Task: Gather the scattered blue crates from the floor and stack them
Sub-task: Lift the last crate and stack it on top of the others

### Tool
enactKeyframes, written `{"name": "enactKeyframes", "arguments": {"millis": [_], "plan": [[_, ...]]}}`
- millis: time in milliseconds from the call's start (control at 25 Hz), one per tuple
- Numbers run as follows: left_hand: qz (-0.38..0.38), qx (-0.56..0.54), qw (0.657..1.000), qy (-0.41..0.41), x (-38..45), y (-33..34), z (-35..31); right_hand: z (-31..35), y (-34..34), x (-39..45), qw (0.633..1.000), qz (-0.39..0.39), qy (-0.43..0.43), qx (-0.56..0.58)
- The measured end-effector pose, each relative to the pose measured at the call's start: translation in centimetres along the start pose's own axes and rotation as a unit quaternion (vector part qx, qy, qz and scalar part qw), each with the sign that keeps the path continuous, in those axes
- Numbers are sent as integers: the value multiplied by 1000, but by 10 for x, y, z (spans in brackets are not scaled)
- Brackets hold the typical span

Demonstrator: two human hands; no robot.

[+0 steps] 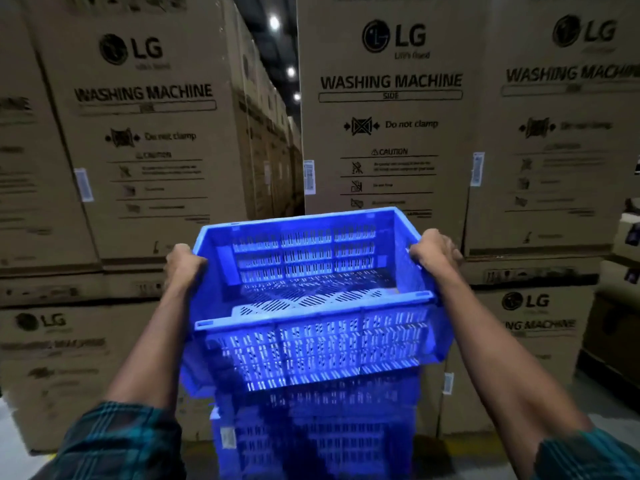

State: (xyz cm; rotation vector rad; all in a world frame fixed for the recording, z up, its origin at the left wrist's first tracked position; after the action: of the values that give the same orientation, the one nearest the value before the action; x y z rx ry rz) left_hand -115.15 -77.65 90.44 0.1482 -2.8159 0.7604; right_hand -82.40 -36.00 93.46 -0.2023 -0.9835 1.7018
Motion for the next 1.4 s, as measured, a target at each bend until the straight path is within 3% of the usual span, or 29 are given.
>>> {"name": "enactKeyframes", "arguments": {"millis": [360, 520, 840, 1000, 1400], "plan": [[145, 1, 989, 13, 116, 77, -23, 48, 53, 61, 997, 51, 30, -50], [162, -23, 986, 34, 142, 104, -35, 37, 77, 85, 995, 60, 43, -72], [255, 51, 965, 33, 161, 145, -39, 31, 78, 112, 989, 69, 36, -122], [209, 120, 968, 66, 146, 142, -44, 25, 84, 118, 984, 55, 35, -164], [285, 94, 954, 24, 126, 134, -33, 18, 77, 99, 981, 67, 47, -178]]}}
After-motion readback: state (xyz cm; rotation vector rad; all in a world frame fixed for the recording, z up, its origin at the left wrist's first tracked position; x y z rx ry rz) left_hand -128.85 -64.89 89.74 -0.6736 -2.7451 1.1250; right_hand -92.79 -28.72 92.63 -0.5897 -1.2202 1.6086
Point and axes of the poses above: each hand's wrist, its own x-axis towards the middle knuckle, its own y-axis out of the palm, z = x × y, the point moved 9 cm from there along x, towards the middle knuckle, and after that the axes turned 2 degrees about -y, right-handed, at the moved point
